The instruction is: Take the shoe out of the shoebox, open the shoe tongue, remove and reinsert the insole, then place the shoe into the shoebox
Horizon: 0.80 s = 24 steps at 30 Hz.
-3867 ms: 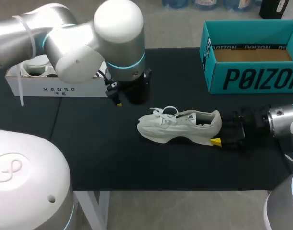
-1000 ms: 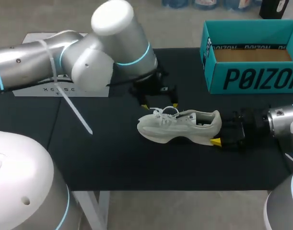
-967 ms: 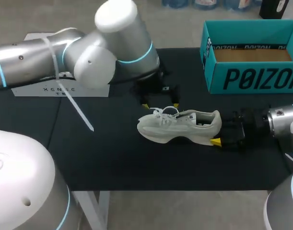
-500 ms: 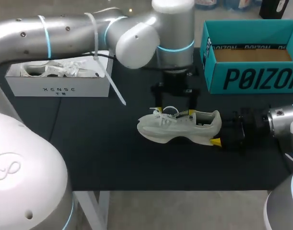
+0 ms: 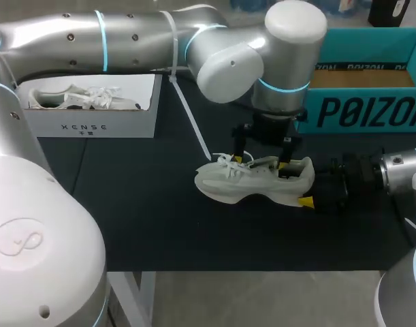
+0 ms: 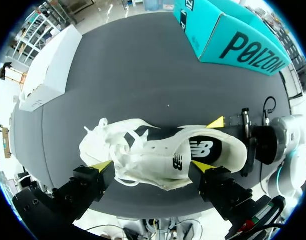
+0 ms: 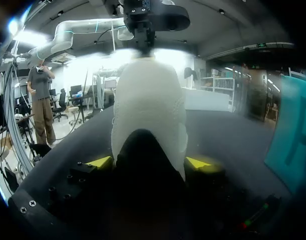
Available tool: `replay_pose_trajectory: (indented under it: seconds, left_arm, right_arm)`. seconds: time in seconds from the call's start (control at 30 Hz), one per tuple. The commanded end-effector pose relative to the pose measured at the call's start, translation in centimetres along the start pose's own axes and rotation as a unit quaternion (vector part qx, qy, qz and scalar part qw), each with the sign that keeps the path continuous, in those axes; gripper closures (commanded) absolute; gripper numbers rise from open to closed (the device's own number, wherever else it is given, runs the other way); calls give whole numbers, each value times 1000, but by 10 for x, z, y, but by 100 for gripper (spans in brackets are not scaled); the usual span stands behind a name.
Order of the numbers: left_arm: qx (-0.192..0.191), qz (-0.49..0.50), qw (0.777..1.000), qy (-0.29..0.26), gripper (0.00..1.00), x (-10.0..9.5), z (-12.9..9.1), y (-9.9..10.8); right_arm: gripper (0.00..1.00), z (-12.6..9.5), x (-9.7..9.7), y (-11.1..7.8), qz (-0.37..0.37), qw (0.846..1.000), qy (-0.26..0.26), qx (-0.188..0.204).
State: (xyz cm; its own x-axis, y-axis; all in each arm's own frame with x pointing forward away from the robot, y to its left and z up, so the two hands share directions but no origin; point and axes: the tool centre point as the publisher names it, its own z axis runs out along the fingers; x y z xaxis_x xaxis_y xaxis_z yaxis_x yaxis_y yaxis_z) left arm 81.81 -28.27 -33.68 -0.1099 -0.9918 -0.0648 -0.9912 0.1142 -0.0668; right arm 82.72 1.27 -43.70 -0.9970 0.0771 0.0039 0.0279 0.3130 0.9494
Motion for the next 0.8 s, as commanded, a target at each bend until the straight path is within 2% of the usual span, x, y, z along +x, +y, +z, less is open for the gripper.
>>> replay_pose_trajectory:
  seconds: [0.03, 0.33, 0.8]
  left_arm:
    - [5, 1, 1000, -5, 0, 5, 1, 4]
    - [20, 4, 999, -31, 0, 16, 14, -2]
    - [14, 18, 998, -51, 0, 32, 33, -6]
  right_arm:
    - [100, 4, 0, -4, 1, 1000, 0, 1]
    - [100, 4, 0, -4, 1, 1000, 0, 1]
    - [100, 4, 0, -4, 1, 1000, 0, 1]
